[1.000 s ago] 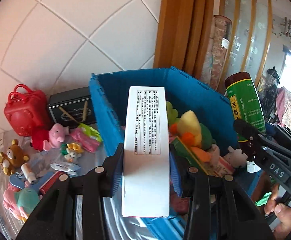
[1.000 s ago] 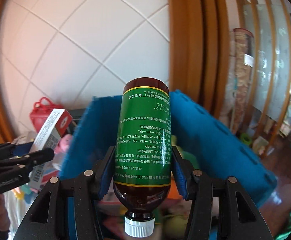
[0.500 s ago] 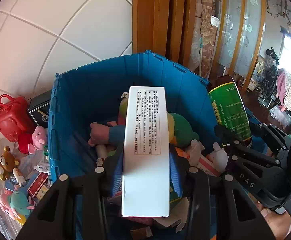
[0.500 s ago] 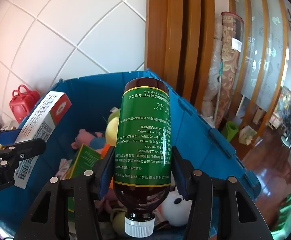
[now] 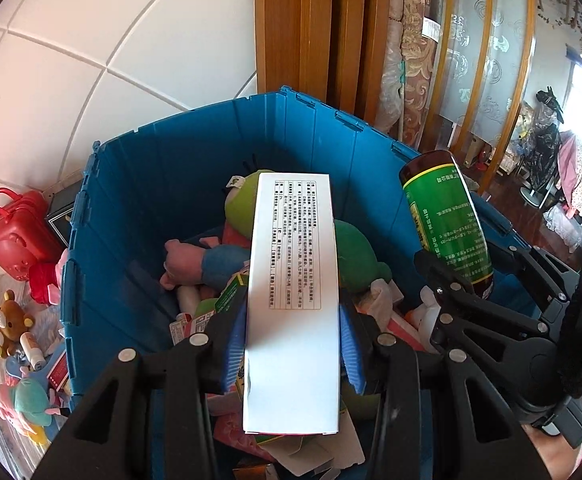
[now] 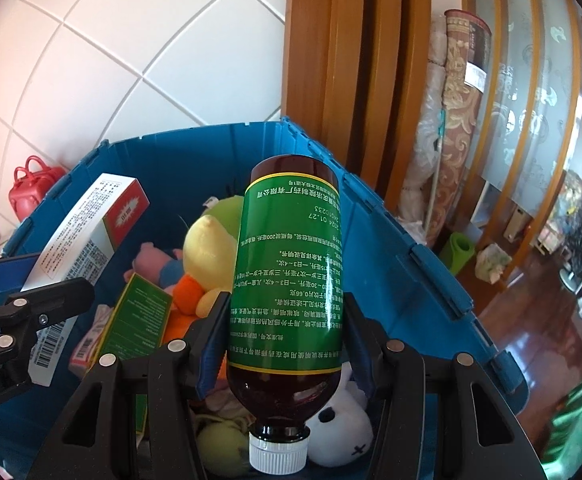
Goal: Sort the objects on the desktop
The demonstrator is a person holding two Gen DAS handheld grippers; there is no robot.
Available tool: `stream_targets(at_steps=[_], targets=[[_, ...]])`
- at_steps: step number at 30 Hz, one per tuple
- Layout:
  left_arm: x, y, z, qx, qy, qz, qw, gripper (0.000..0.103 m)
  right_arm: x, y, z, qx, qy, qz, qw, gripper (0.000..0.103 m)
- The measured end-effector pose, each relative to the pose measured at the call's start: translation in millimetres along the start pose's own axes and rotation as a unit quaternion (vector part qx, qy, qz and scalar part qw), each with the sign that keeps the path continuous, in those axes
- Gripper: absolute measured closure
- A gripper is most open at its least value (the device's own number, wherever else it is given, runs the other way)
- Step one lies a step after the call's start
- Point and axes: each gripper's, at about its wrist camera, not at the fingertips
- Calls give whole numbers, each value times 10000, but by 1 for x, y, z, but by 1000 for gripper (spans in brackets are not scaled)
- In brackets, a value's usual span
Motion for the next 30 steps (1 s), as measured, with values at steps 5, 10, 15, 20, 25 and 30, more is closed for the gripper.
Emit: stream_targets(at_steps=[5, 10, 15, 20, 25, 30], targets=[[-1, -1, 2, -168, 12, 3, 9999, 58, -3, -2, 4, 7, 32, -41, 10000, 51], [2, -1, 0, -285, -76, -19, 9996, 32, -5, -3, 5, 54, 18, -105, 9999, 51], [6, 2, -2, -293, -64, -56, 9995, 32, -5, -2, 4, 82, 28, -109, 9999, 49], [10, 7, -7, -309, -71, -140, 9994, 32, -7, 1, -3, 185, -149, -136, 9996, 6], [19, 14, -22, -387, -237, -202, 9988, 31, -3, 5, -14, 266, -199, -187, 9993, 0], [29, 20, -38, -478, -519, -316, 9970, 23, 3, 6, -27, 168, -74, -172, 9997, 0]])
Point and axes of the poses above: each gripper's, at about its wrist camera, not at the fingertips, and z roughly the way its jaws point, y to its left, x to its underside, and after that the axes turned 13 degrees about z, right-handed
